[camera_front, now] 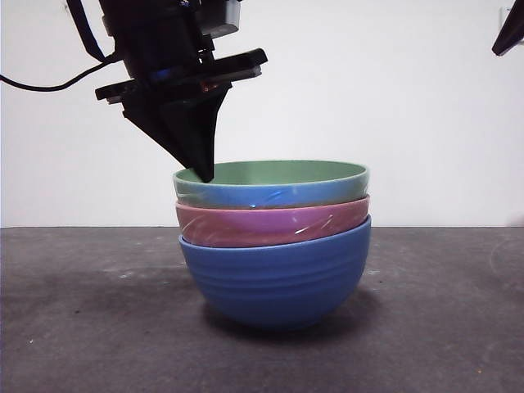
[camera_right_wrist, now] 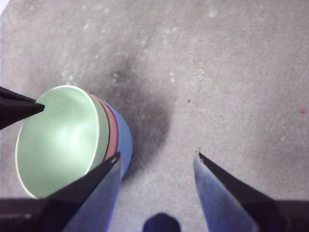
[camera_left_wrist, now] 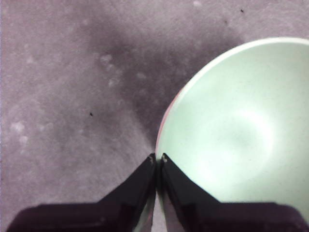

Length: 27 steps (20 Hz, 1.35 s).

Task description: Pick up the green bowl on the top,put the green bowl on the left,pick up the red bowl in the middle,put the red bowl on the right

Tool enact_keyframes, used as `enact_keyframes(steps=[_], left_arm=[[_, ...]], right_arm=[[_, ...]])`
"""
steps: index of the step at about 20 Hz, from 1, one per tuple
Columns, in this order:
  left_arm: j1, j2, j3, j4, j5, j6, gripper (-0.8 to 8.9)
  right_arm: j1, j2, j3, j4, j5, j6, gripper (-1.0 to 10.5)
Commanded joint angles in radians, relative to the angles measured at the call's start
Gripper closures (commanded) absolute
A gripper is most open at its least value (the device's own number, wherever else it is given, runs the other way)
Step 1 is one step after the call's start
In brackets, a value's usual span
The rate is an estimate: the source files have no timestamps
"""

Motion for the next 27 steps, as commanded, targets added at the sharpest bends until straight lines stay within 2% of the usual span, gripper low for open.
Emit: enact_keyframes(steps=[1, 6, 8, 12, 15, 18, 21, 27], left_arm=[[-0.002, 0.004, 0.04, 0.005, -0.008, 0.009, 8.22], [0.0, 0.002, 0.167, -0.087, -0.01, 0.013, 8.22], [0.011, -0.014, 0.214, -0.148, -0.01, 0.039, 8.22], [0.088, -0.123, 0.233, -0.311, -0.124, 0.038, 8.22], [0.185, -0.227, 0.212, -0.386, -0.137, 0.037, 8.22], [0.264, -0.325, 0.09, -0.358, -0.123, 0.029, 8.23], [0.328, -0.37, -0.081, -0.284, 0.0, 0.026, 8.23], [0.404, -0.357, -0.345, 0.011, 0.076, 0.01, 8.23]], right_arm=[[0.002, 0.0, 0.003, 0.007, 0.003, -0.007, 7.0], [0.002, 0.0, 0.003, 0.007, 0.003, -0.007, 7.0], [0.002, 0.0, 0.003, 0.007, 0.003, -0.007, 7.0], [0.002, 0.0, 0.003, 0.006, 0.003, -0.008, 7.0], [0.002, 0.0, 0.003, 0.005, 0.003, -0.007, 7.0], [0.002, 0.0, 0.003, 0.005, 0.003, -0.008, 7.0], [0.002, -0.001, 0.003, 0.006, 0.003, -0.008, 7.0], [0.002, 0.0, 0.003, 0.013, 0.002, -0.006, 7.0]])
